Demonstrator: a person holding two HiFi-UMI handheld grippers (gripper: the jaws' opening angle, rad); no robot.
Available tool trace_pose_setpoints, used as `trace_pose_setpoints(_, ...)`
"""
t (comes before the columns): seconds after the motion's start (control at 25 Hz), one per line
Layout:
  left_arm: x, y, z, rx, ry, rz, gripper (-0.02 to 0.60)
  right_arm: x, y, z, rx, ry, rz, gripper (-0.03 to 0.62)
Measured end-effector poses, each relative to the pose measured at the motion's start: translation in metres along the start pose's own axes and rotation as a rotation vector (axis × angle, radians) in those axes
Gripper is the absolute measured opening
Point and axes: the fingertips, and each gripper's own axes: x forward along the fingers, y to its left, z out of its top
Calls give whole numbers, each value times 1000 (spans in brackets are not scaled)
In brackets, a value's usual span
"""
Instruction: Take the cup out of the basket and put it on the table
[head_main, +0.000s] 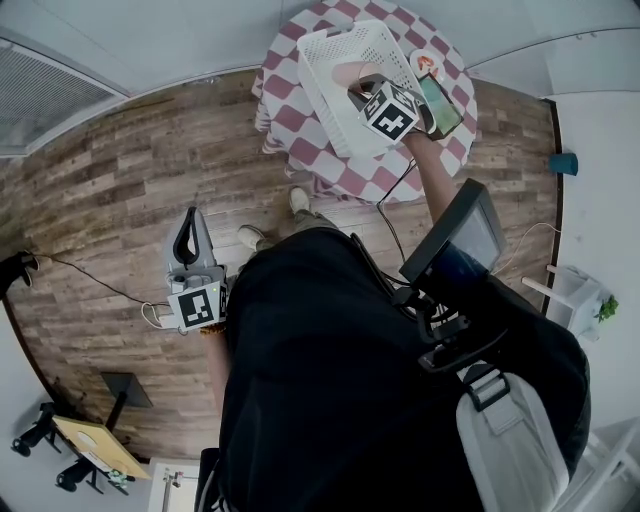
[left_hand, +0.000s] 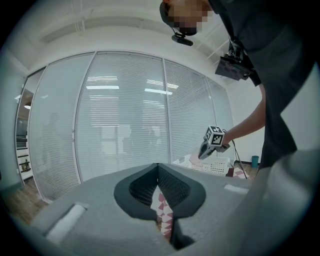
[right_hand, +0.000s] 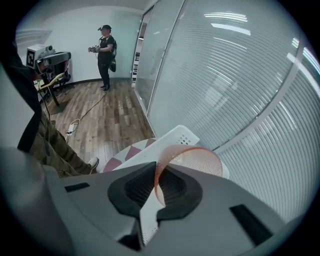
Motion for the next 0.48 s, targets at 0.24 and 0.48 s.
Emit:
trace_pose_setpoints(0.24,1,0,-1,19,-9,-22,6,-16,-6,17,10,-43,-36,25)
trace_pose_setpoints(0.48,6,-3,3,43,-6,-42,6,-30,-11,31,89,-113,-37,25)
